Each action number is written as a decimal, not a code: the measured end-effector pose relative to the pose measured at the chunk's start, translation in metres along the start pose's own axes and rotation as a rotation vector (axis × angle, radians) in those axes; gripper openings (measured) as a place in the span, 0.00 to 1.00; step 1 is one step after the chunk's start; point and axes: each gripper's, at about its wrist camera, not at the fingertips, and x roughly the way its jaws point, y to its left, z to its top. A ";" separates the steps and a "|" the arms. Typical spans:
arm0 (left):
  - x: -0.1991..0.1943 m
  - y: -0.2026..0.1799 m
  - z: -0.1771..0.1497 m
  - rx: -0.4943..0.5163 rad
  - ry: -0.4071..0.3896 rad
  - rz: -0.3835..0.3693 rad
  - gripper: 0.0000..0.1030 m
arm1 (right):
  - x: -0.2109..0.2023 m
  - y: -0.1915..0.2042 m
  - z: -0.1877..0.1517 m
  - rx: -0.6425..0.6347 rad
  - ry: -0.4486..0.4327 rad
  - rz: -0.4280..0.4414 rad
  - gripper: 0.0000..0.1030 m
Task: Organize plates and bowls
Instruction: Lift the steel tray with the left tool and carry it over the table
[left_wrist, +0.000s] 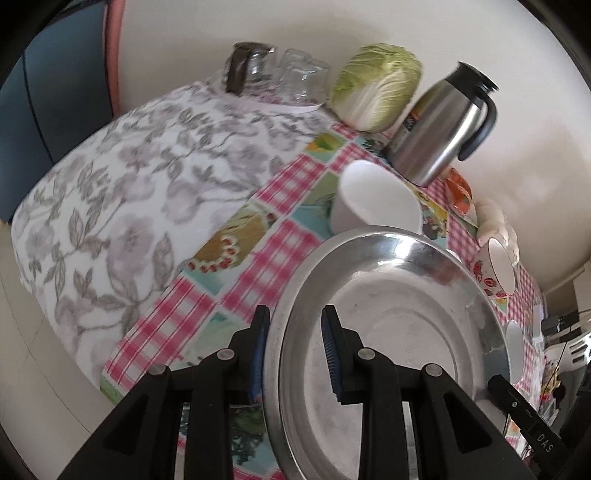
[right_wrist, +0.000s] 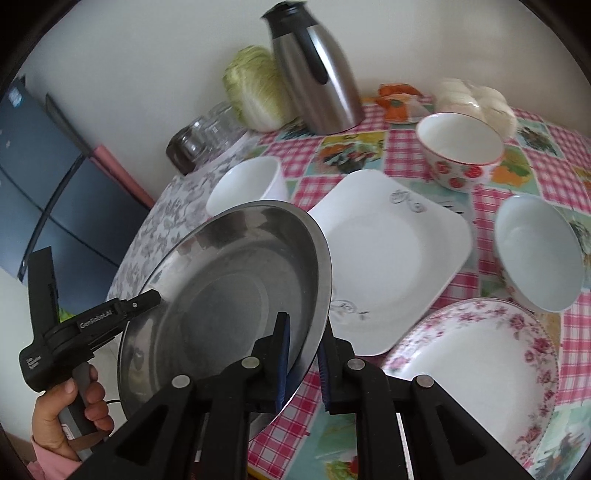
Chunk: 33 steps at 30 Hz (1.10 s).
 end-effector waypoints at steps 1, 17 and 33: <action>-0.001 -0.005 0.001 0.012 -0.001 0.006 0.27 | -0.003 -0.003 0.001 0.007 -0.008 0.001 0.15; 0.002 -0.091 0.015 0.131 0.028 -0.041 0.28 | -0.043 -0.071 0.016 0.180 -0.097 -0.004 0.15; 0.056 -0.137 0.019 0.138 0.133 -0.070 0.29 | -0.043 -0.122 0.021 0.295 -0.114 -0.070 0.17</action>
